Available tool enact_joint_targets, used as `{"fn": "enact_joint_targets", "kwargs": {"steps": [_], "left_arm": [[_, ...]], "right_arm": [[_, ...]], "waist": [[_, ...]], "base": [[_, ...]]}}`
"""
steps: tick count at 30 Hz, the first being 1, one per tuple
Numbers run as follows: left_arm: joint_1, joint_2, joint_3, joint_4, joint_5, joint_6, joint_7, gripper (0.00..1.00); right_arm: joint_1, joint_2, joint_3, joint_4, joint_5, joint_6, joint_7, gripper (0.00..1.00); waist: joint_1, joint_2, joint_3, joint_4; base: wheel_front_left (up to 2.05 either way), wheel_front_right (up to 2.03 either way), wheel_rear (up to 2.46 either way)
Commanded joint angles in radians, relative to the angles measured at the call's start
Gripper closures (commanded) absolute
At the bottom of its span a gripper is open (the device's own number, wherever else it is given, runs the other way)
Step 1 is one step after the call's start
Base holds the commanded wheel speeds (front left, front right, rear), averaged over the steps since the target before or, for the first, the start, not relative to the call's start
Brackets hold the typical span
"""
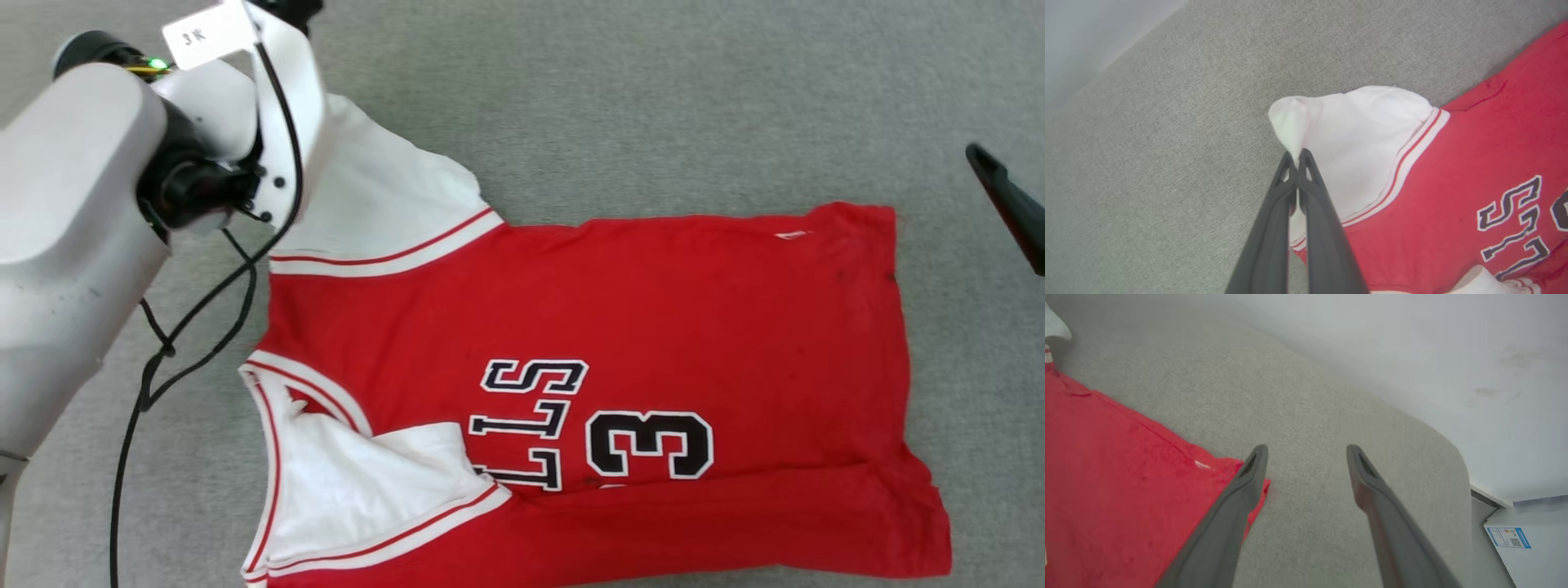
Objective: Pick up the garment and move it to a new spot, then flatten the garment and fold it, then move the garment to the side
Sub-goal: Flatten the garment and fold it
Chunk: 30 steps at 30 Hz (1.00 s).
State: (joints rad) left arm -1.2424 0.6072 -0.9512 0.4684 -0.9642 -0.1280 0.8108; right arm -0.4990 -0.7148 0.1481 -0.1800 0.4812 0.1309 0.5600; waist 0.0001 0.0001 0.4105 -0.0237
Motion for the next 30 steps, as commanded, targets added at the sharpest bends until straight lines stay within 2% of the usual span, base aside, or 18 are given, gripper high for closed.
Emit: {"fn": "enact_joint_targets", "kwargs": {"steps": [1, 3, 7, 10, 13, 18, 29, 30], "left_arm": [[0.011, -0.001, -0.003, -0.010, -0.004, -0.002, -0.008, 1.00], [0.010, 0.001, -0.011, -0.032, -0.008, -0.001, -0.018, 1.00], [-0.006, -0.002, -0.020, -0.073, -0.007, -0.001, -0.046, 1.00], [-0.015, -0.001, -0.025, -0.102, -0.007, -0.001, -0.062, 1.00], [-0.025, 0.000, -0.033, -0.126, 0.000, -0.001, -0.073, 1.00], [-0.037, -0.002, -0.044, -0.151, 0.000, -0.001, -0.090, 1.00], [-0.045, 0.011, -0.070, -0.162, -0.014, -0.001, -0.121, 1.00], [-0.040, 0.014, -0.074, -0.161, -0.017, -0.001, -0.124, 1.00]], "right_arm": [[-0.027, -0.022, 0.023, 0.008, 0.020, 0.000, 0.033, 0.00], [-0.075, -0.078, 0.090, 0.034, 0.082, -0.001, 0.143, 0.00], [-0.173, -0.147, 0.201, 0.078, 0.180, -0.001, 0.332, 0.00], [-0.230, -0.161, 0.266, 0.115, 0.223, -0.001, 0.425, 0.00], [-0.278, -0.143, 0.302, 0.163, 0.254, -0.001, 0.479, 0.00], [-0.323, -0.117, 0.360, 0.248, 0.235, -0.001, 0.490, 0.00], [-0.286, -0.075, 0.506, 0.411, 0.256, 0.001, 0.394, 0.00], [-0.289, -0.074, 0.512, 0.417, 0.258, 0.001, 0.382, 0.40]], "waist": [[-0.0001, -0.0001, -0.008, 0.015], [-0.0001, -0.0001, -0.008, 0.028], [-0.0001, -0.0001, 0.007, 0.054], [-0.0001, -0.0001, 0.024, 0.072], [-0.0001, -0.0001, 0.042, 0.090], [-0.0001, -0.0001, 0.072, 0.117], [-0.0001, -0.0001, 0.091, 0.132], [-0.0001, -0.0001, 0.086, 0.130]], "base": [[0.00, 0.00, 0.00], [0.00, 0.00, 0.00], [0.00, 0.00, 0.00], [0.00, 0.00, 0.00], [0.00, 0.00, 0.00], [0.00, 0.00, 0.00], [0.00, 0.00, 0.00], [0.00, 0.00, 0.00]]}}
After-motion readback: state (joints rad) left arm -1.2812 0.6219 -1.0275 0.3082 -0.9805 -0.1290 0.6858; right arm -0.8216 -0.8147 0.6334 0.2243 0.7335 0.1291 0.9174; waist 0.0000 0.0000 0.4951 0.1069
